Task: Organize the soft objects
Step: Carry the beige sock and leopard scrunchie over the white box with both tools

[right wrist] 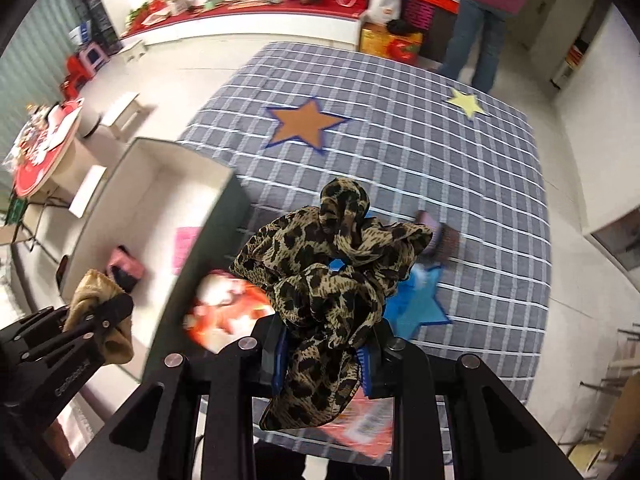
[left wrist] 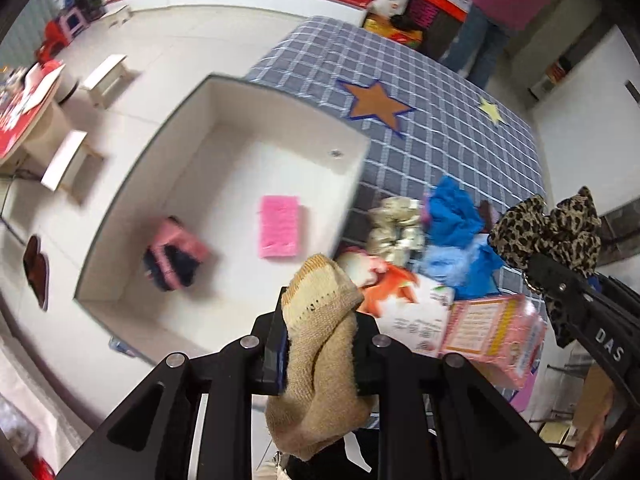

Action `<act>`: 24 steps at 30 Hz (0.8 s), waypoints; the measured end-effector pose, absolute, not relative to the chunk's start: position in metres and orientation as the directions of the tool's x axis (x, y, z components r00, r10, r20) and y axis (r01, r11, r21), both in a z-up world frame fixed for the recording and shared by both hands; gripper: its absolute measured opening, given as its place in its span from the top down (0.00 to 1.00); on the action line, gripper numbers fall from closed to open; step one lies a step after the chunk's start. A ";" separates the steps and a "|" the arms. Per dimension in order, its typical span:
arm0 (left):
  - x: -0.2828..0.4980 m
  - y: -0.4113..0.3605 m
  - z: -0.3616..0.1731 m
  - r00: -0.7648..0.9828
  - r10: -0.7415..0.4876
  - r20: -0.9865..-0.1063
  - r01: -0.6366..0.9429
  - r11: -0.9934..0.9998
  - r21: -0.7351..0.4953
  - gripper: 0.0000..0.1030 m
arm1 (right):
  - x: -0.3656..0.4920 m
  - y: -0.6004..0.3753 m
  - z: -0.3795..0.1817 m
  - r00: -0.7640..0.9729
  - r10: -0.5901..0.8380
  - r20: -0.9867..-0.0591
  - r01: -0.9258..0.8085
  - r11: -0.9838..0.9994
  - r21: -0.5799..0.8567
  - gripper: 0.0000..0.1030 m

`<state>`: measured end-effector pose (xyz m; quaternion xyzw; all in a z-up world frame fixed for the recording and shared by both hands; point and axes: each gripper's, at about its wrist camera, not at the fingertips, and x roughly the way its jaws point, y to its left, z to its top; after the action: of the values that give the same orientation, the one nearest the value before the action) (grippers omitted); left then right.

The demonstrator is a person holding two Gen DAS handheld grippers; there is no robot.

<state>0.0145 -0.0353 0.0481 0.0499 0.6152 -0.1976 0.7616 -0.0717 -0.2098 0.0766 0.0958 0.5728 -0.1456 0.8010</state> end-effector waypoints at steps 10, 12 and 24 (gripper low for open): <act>0.024 0.024 0.018 0.156 -0.190 -0.969 0.239 0.959 -0.150 0.78 | -0.035 -0.139 0.048 0.306 -0.059 -0.950 0.190 0.982 0.000 0.73; 0.028 0.031 0.013 0.157 -0.178 -0.971 0.222 0.965 -0.141 0.77 | -0.026 -0.128 0.040 0.300 -0.053 -0.953 0.178 0.984 0.002 0.73; 0.058 0.058 -0.019 0.134 -0.144 -0.980 0.156 0.980 -0.122 0.77 | 0.030 -0.081 0.001 0.261 -0.034 -0.965 0.121 0.993 -0.002 0.73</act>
<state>0.0579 0.0582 -0.0188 0.0048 0.6504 -0.0997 0.7530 0.0299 -0.0806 0.0005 0.0361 0.6058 -0.0487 0.7933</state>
